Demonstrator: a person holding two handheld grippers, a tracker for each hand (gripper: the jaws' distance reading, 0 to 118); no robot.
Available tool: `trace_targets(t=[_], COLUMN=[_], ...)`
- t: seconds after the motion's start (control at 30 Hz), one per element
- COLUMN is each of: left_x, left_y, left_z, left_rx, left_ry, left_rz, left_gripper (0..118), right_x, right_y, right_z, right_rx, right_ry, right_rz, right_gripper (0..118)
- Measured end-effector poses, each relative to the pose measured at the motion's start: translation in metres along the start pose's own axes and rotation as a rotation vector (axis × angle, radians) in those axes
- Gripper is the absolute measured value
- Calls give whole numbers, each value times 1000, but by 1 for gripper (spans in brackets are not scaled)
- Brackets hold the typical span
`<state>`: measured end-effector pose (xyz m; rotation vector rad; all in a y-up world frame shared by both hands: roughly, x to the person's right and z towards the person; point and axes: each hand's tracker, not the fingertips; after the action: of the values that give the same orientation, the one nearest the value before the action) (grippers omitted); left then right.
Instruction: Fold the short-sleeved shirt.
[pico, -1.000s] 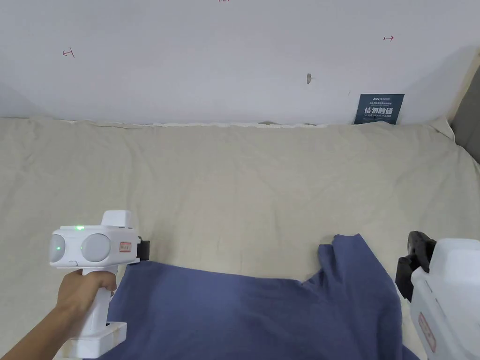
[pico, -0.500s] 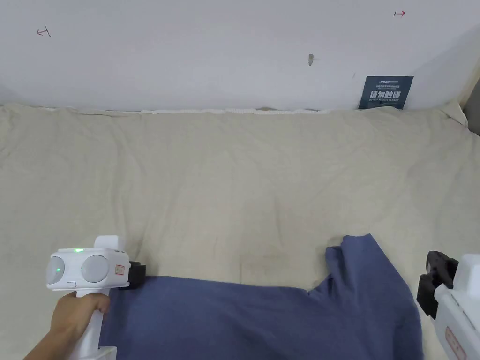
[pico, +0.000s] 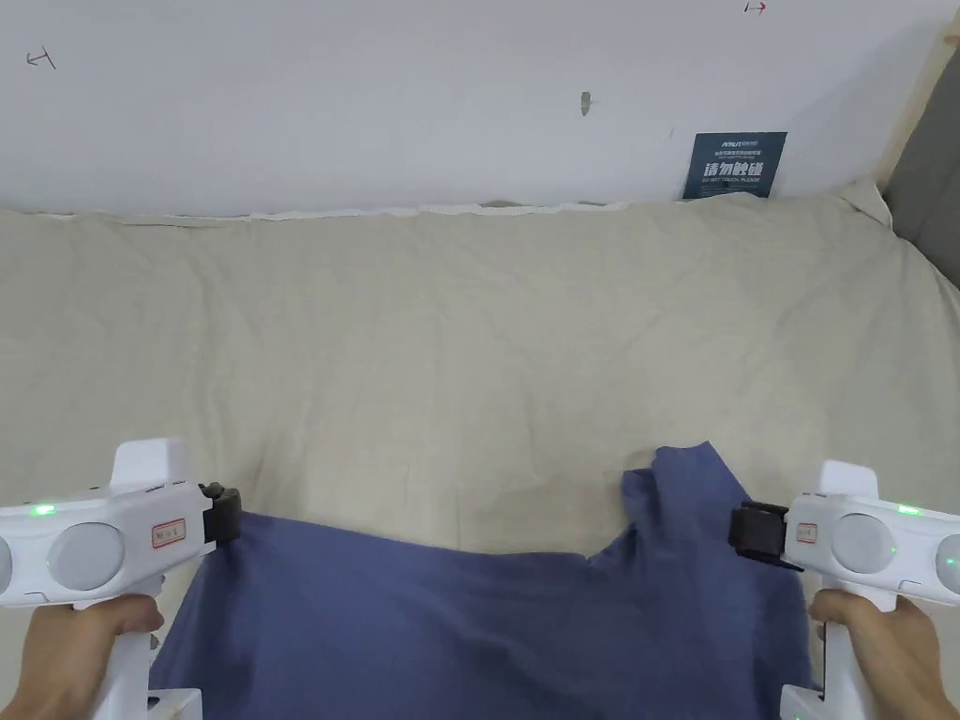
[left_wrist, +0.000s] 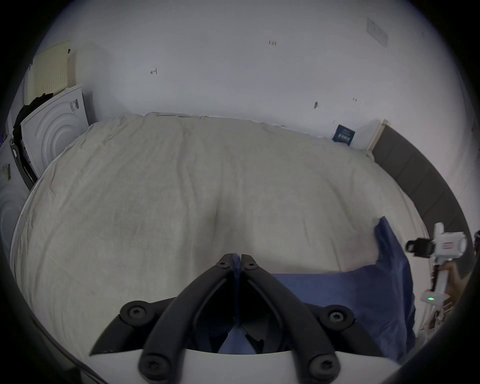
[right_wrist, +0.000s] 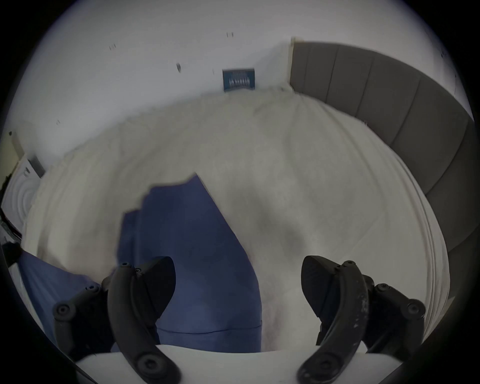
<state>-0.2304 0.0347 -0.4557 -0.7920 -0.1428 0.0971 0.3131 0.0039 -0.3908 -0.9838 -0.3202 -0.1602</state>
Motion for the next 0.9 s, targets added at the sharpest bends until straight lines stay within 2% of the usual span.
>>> trace_targets(t=[0.07,0.1,0.13,0.17,0.2,0.23,0.3,0.47,0.6,0.73,0.8,0.9], left_x=[4,5,6,8,9,10,12,7,4,0,2,5], left_y=[1,1,0,1,0,-1,-2,1,26,77,110,152], left_z=[8,10,12,12,13,14,15,28,57,102,129,166], left_rx=[3,6,5,7,4,4,3,28,122,258,339,443], left_ry=[-9,-10,-10,-9,-11,-8,2,19,30,17,47,70], left_rz=[1,-1,-6,-6,-6,-7,-10,19,47,79,51,46], left_gripper=[3,3,3,3,3,3,3,3,3,3,3,3], right_x=[1,-5,-6,-6,-5,-10,-12,-15,-35,-50,-62,-70], right_y=[-2,-6,-9,-11,-14,-24,-19,-11,17,57,75,116], right_z=[0,-32,-28,-21,-9,-60,-60,-7,65,142,187,236], right_rx=[-36,-82,-96,-98,-81,-39,-45,129,374,625,737,861], right_ry=[-27,-22,-15,-2,17,2,4,-34,-75,-81,-80,-69], right_rz=[10,26,35,43,48,63,107,221,340,360,362,354], right_gripper=[99,88,73,65,51,24,5,5,5,5,5,5])
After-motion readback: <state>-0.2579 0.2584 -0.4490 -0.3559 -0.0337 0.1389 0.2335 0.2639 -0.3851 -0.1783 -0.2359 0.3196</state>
